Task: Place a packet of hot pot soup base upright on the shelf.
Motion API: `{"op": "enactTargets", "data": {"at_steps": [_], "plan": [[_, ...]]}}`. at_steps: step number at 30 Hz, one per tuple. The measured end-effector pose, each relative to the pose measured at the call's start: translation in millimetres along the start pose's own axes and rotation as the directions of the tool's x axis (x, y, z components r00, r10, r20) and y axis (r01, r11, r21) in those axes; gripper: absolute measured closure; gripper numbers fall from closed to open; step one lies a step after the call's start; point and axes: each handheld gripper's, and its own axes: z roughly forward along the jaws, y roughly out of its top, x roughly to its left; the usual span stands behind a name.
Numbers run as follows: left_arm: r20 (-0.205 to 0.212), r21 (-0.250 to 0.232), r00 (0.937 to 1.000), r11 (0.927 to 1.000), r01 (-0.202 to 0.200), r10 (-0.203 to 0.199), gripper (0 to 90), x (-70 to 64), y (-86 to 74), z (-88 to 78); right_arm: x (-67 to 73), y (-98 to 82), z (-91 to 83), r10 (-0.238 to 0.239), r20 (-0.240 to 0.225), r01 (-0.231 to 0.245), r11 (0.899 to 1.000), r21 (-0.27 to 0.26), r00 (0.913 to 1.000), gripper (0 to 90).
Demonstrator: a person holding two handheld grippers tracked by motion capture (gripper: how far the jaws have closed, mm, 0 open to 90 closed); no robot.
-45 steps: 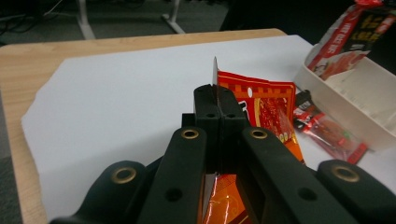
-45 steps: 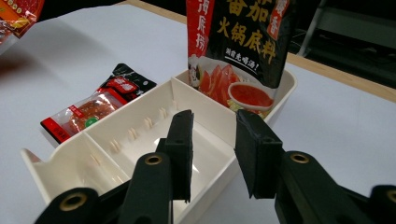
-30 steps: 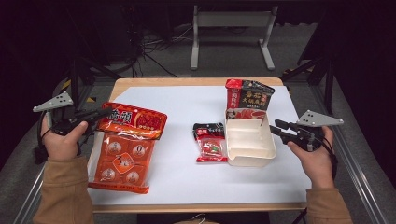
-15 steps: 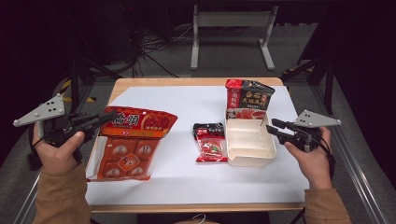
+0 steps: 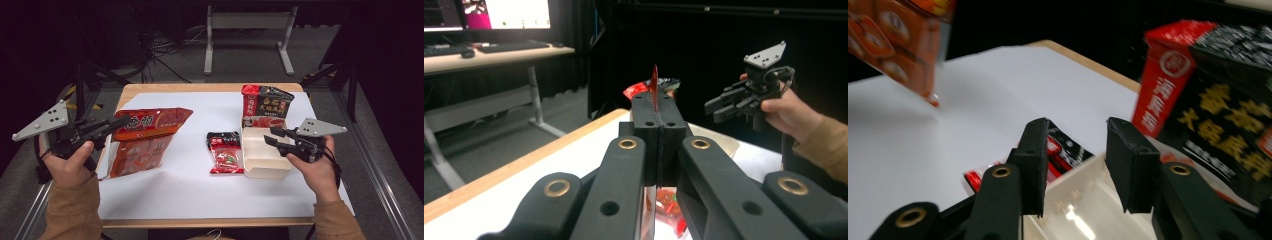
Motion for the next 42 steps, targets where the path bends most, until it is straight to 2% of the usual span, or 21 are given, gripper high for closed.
{"op": "enactTargets", "data": {"at_steps": [2,6,13,19,21,26,27,29,30,31,32,33,35,37,40,42], "plan": [[0.017,-0.004,0.9998,1.0000,0.008,-0.008,90.0,-2.2,0.1,3.8,6.2,5.8,4.7,0.005,-0.034,-0.006,0.999,-0.031,0.9994,57.3],[0.063,-0.007,0.9979,0.9999,0.011,-0.011,90.0,-7.4,-0.4,14.1,20.7,18.8,16.6,-0.012,-0.097,0.006,0.998,-0.060,0.9952,53.4],[0.129,-0.009,0.9916,0.9999,-0.009,0.010,90.0,-21.6,0.8,28.5,47.6,39.9,39.0,-0.055,-0.206,0.036,0.995,-0.098,0.9769,49.7],[0.156,-0.012,0.9876,0.9998,-0.015,0.016,90.0,-29.6,-0.3,36.9,62.4,51.2,55.0,-0.085,-0.255,0.057,0.992,-0.117,0.9632,47.5],[0.160,-0.013,0.9869,0.9998,-0.015,0.017,90.0,-30.8,-0.5,38.1,63.9,52.1,56.7,-0.085,-0.264,0.055,0.991,-0.122,0.9609,47.4],[0.182,-0.033,0.9830,0.9992,-0.023,0.029,90.0,-36.9,-1.5,44.1,68.5,54.9,64.6,-0.074,-0.311,0.029,0.989,-0.148,0.9474,46.9],[0.193,-0.039,0.9806,0.9990,-0.024,0.031,90.0,-38.2,-1.8,45.9,69.0,55.3,65.9,-0.071,-0.321,0.024,0.988,-0.150,0.9443,46.9],[0.209,-0.043,0.9774,0.9987,-0.025,0.034,90.0,-39.9,-2.1,48.1,70.6,55.9,69.0,-0.067,-0.353,0.010,0.987,-0.162,0.9333,47.0],[0.209,-0.043,0.9774,0.9987,-0.025,0.034,90.0,-39.9,-2.1,48.1,70.6,55.9,69.0,-0.067,-0.353,0.010,0.987,-0.162,0.9333,47.0],[0.217,-0.046,0.9756,0.9986,-0.026,0.035,90.0,-41.2,-2.4,49.3,71.2,56.1,70.1,-0.068,-0.364,0.007,0.986,-0.167,0.9291,47.2],[0.220,-0.049,0.9746,0.9983,-0.032,0.042,90.0,-42.0,-2.6,50.3,72.9,56.6,72.0,-0.070,-0.388,0.001,0.984,-0.177,0.9188,48.5],[0.222,-0.046,0.9739,0.9983,-0.035,0.045,90.0,-42.7,-2.6,50.9,72.9,56.6,72.0,-0.070,-0.388,0.001,0.984,-0.177,0.9188,48.5],[0.226,-0.046,0.9729,0.9981,-0.041,0.051,90.0,-44.7,-3.2,52.7,74.5,57.1,73.0,-0.081,-0.406,0.006,0.983,-0.183,0.9103,51.4],[0.229,-0.046,0.9720,0.9980,-0.045,0.054,90.0,-45.7,-3.5,53.5,76.0,57.3,73.9,-0.087,-0.426,0.009,0.983,-0.182,0.9005,57.7],[0.233,-0.049,0.9708,0.9977,-0.047,0.057,90.0,-46.7,-3.5,53.4,77.5,57.4,74.0,-0.098,-0.465,0.016,0.984,-0.177,0.8799,72.3],[0.223,-0.055,0.9728,0.9972,-0.050,0.061,90.0,-46.0,-3.3,51.9,78.8,58.2,72.4,-0.116,-0.478,0.032,0.983,-0.182,0.8708,80.4]]}}
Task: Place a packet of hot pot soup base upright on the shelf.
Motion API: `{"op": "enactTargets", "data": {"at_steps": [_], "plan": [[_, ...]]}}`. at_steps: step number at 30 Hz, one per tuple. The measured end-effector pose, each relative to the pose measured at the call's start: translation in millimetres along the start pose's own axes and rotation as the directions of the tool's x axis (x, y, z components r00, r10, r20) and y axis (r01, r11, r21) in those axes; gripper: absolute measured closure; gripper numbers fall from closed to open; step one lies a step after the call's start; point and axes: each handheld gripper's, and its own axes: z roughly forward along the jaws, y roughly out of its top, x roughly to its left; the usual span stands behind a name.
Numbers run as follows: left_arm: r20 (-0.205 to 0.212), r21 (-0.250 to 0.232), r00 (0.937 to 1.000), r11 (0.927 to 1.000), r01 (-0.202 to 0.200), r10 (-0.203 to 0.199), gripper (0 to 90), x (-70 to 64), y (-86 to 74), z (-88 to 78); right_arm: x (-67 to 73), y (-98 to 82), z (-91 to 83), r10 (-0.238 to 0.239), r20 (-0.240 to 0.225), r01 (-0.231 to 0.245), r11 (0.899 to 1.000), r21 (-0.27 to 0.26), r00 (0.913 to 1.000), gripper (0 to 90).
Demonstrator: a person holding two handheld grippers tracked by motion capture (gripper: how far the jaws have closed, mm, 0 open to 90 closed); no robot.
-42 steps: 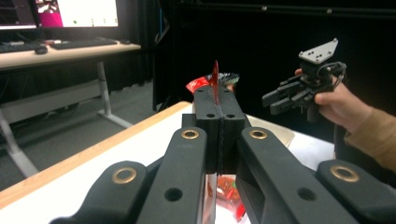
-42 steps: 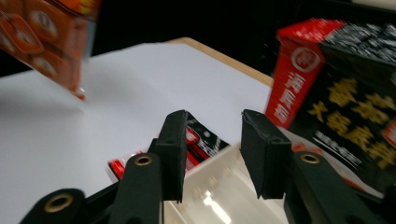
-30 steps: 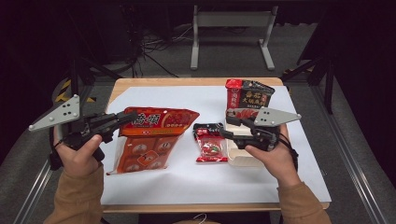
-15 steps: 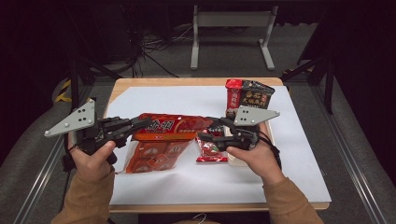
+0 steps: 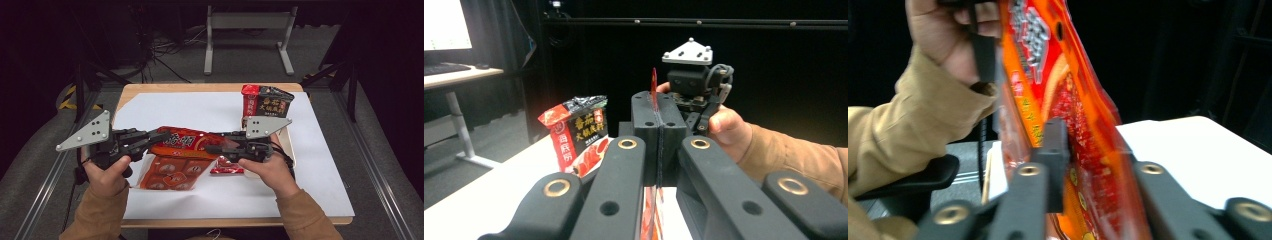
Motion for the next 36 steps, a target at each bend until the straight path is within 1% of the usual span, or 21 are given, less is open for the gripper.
{"op": "enactTargets", "data": {"at_steps": [1,2,3,4,5,6,8,12,16,19,21,22,23,26,27,30,32,33,35,36], "plan": [[-0.005,0.001,1.0000,1.0000,-0.002,0.002,90.0,0.4,0.2,-1.0,1.9,1.1,-0.6,-0.011,-0.021,0.011,1.000,-0.003,0.9997,86.7],[-0.014,0.003,0.9999,1.0000,-0.003,0.003,90.0,0.4,0.3,-1.6,3.4,2.0,-0.9,-0.027,-0.025,0.027,1.000,-0.005,0.9993,88.2],[-0.014,0.003,0.9999,1.0000,-0.003,0.003,90.0,0.4,0.3,-1.6,3.4,2.0,-0.9,-0.027,-0.025,0.027,1.000,-0.005,0.9993,88.2],[-0.023,0.002,0.9997,1.0000,-0.003,0.003,90.0,0.5,0.2,-2.3,5.2,3.2,-1.0,-0.040,-0.025,0.040,0.999,-0.002,0.9989,89.2],[-0.020,-0.002,0.9998,1.0000,-0.001,0.001,90.0,1.2,0.2,-3.1,7.1,4.9,-1.2,-0.051,-0.017,0.051,0.999,-0.001,0.9986,89.4],[-0.019,-0.009,0.9998,0.9999,0.004,-0.005,90.0,1.5,0.1,-4.0,8.0,6.1,-1.4,-0.052,-0.016,0.052,0.999,-0.005,0.9985,89.5],[-0.021,-0.011,0.9998,0.9999,0.001,-0.001,90.0,1.8,0.1,-5.1,9.3,9.7,-2.7,-0.053,-0.011,0.053,0.999,-0.014,0.9985,89.6],[-0.023,-0.024,0.9997,0.9997,0.003,-0.003,90.0,3.0,-0.3,-7.5,11.4,18.6,-5.1,-0.056,0.001,0.056,0.998,-0.014,0.9984,89.7],[-0.033,-0.031,0.9994,0.9995,0.006,-0.007,90.0,4.3,-1.0,-9.2,13.4,28.1,-7.5,-0.053,0.010,0.053,0.999,-0.006,0.9985,89.7],[-0.030,-0.031,0.9995,0.9994,0.013,-0.013,89.8,5.2,-1.1,-10.1,15.1,38.0,-10.6,-0.047,0.014,0.047,0.999,0.001,0.9988,89.8],[-0.029,-0.031,0.9994,0.9994,0.019,-0.020,87.2,5.8,-1.4,-9.7,16.3,44.8,-12.4,-0.047,0.018,0.047,0.999,0.012,0.9987,89.8],[-0.028,-0.032,0.9992,0.9991,0.029,-0.030,85.9,6.2,-1.7,-9.2,16.6,47.7,-13.1,-0.050,0.021,0.049,0.999,0.016,0.9985,89.8],[-0.029,-0.033,0.9990,0.9989,0.033,-0.034,85.9,6.9,-2.0,-8.9,16.6,47.7,-13.1,-0.050,0.021,0.049,0.999,0.016,0.9985,89.8],[-0.028,-0.037,0.9985,0.9983,0.046,-0.047,79.7,9.0,-3.0,-7.7,18.2,56.8,-15.2,-0.062,0.033,0.061,0.998,0.030,0.9976,89.8],[-0.038,-0.041,0.9981,0.9980,0.047,-0.049,72.8,10.1,-2.9,-8.2,18.8,61.9,-16.3,-0.067,0.042,0.065,0.997,0.040,0.9969,89.8],[-0.038,-0.026,0.9978,0.9982,0.053,-0.054,62.4,12.7,-2.5,-10.0,17.8,68.9,-19.0,-0.072,0.065,0.068,0.996,0.060,0.9953,89.8],[-0.044,-0.024,0.9976,0.9983,0.053,-0.054,57.6,13.2,-2.3,-10.8,17.2,71.5,-20.5,-0.071,0.072,0.066,0.996,0.064,0.9949,89.8],[-0.051,-0.017,0.9974,0.9986,0.051,-0.051,55.8,14.1,-1.8,-11.9,15.9,77.2,-24.8,-0.076,0.092,0.069,0.995,0.071,0.9928,89.8],[-0.079,-0.020,0.9958,0.9989,0.044,-0.045,52.4,15.5,-1.5,-14.5,14.9,81.4,-28.6,-0.077,0.104,0.070,0.995,0.073,0.9915,89.8],[-0.079,-0.020,0.9958,0.9989,0.044,-0.045,49.7,15.5,-1.5,-14.5,14.9,81.4,-28.6,-0.077,0.104,0.070,0.995,0.073,0.9915,89.8]]}}
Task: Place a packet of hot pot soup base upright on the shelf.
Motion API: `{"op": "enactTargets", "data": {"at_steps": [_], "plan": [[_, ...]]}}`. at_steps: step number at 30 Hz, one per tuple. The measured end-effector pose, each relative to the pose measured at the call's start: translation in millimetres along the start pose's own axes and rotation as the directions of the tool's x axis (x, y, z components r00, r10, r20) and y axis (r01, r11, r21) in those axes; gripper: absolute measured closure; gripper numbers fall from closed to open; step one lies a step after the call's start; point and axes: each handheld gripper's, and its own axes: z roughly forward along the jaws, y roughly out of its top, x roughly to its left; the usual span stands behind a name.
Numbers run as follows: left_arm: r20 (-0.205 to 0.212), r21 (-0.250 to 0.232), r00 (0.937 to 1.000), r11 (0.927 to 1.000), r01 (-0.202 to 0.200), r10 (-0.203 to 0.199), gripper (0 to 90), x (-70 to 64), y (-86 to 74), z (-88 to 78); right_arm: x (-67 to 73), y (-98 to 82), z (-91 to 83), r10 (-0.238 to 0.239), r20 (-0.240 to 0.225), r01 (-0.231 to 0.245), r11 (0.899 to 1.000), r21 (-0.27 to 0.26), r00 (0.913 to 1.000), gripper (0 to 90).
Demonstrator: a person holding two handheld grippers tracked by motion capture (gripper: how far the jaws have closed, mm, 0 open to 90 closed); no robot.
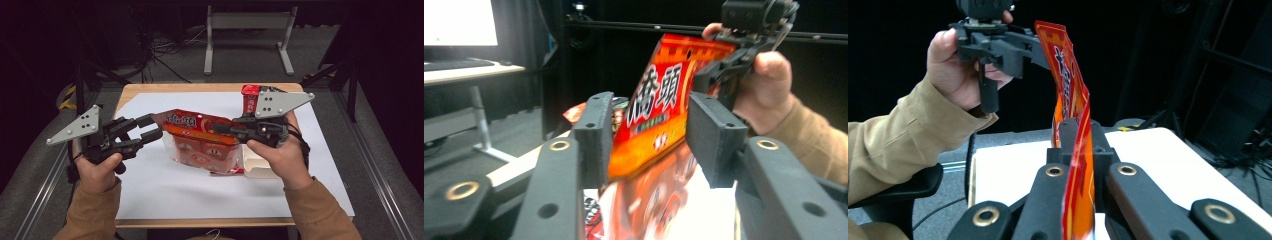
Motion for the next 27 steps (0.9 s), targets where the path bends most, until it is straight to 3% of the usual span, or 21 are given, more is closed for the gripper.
{"op": "enactTargets", "data": {"at_steps": [6,10,14,20,24,27], "plan": [[-0.074,0.015,0.9970,0.9997,-0.021,0.022,39.7,6.0,-1.2,-2.0,-6.4,13.4,-15.3,-0.029,0.057,0.028,0.999,0.017,0.9979,89.8],[-0.126,0.023,0.9912,0.9991,-0.036,0.039,32.4,10.8,-3.2,-2.7,-10.5,20.1,-25.6,-0.038,0.091,0.036,0.999,0.026,0.9951,89.7],[-0.098,0.022,0.9951,0.9998,-0.001,0.004,30.2,17.7,-6.0,-3.3,-15.5,24.1,-36.7,-0.039,0.122,0.036,0.999,0.030,0.9918,89.8],[-0.171,0.069,0.9851,0.9976,-0.004,0.016,26.7,26.7,-11.5,-3.7,-25.5,26.1,-55.3,-0.033,0.181,0.027,0.999,0.038,0.9829,89.7],[-0.195,0.081,0.9808,0.9966,0.015,0.001,24.0,34.4,-16.3,-4.3,-31.5,25.4,-65.8,-0.027,0.214,0.019,0.999,0.035,0.9764,89.7],[-0.194,0.091,0.9809,0.9955,0.026,-0.008,25.4,37.3,-18.0,-5.3,-36.4,24.3,-73.6,-0.024,0.243,0.015,0.999,0.040,0.9696,89.7]]}}
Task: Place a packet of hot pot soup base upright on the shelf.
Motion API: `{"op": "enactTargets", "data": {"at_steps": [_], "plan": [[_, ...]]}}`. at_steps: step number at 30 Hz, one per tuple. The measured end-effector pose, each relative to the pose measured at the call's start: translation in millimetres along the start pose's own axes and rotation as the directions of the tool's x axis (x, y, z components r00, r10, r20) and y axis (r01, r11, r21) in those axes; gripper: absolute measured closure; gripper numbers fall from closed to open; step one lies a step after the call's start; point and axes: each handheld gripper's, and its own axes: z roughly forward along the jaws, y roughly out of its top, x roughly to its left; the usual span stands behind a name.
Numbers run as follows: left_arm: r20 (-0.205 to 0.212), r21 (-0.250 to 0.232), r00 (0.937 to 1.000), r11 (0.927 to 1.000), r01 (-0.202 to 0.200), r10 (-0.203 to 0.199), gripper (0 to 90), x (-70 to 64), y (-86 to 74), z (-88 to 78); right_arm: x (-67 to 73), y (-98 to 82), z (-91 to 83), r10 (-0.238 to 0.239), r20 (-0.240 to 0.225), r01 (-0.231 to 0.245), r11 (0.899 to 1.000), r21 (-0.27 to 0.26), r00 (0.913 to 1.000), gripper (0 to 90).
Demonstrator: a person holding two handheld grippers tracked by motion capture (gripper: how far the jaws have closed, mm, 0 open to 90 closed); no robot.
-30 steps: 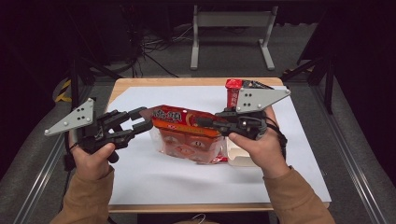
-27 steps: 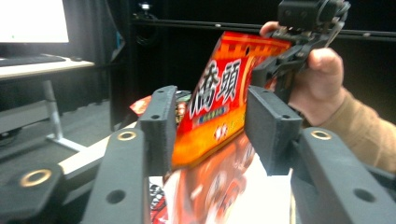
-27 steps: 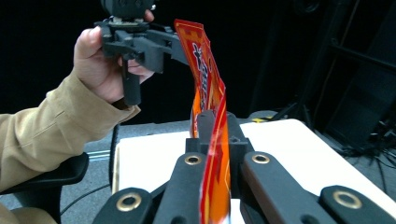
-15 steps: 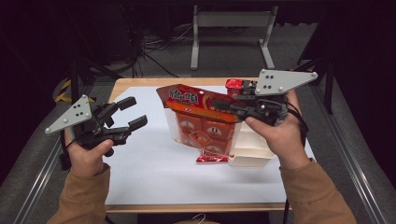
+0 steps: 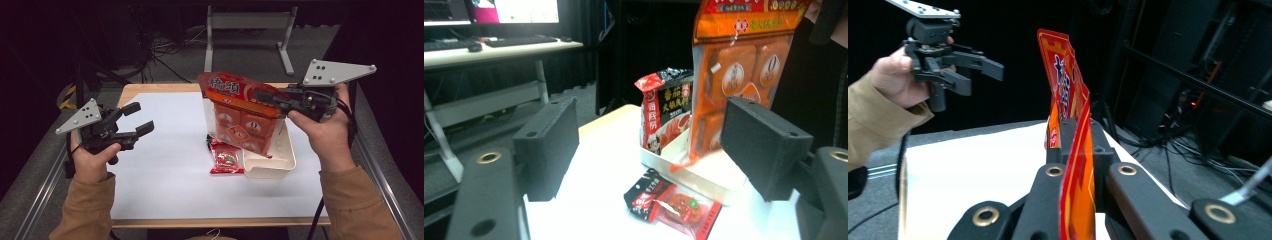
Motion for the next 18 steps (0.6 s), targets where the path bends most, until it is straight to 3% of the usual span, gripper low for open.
{"op": "enactTargets", "data": {"at_steps": [9,18], "plan": [[-0.036,0.011,0.9993,0.9999,-0.002,0.003,23.7,5.8,-2.7,-2.2,-15.4,-6.9,-14.0,0.005,0.074,-0.006,1.000,0.018,0.9972,89.7],[-0.055,0.019,0.9985,0.9998,0.006,-0.005,23.0,10.7,-5.4,-3.0,-27.6,-16.1,-23.6,0.013,0.159,-0.019,0.999,0.039,0.9871,89.7]]}}
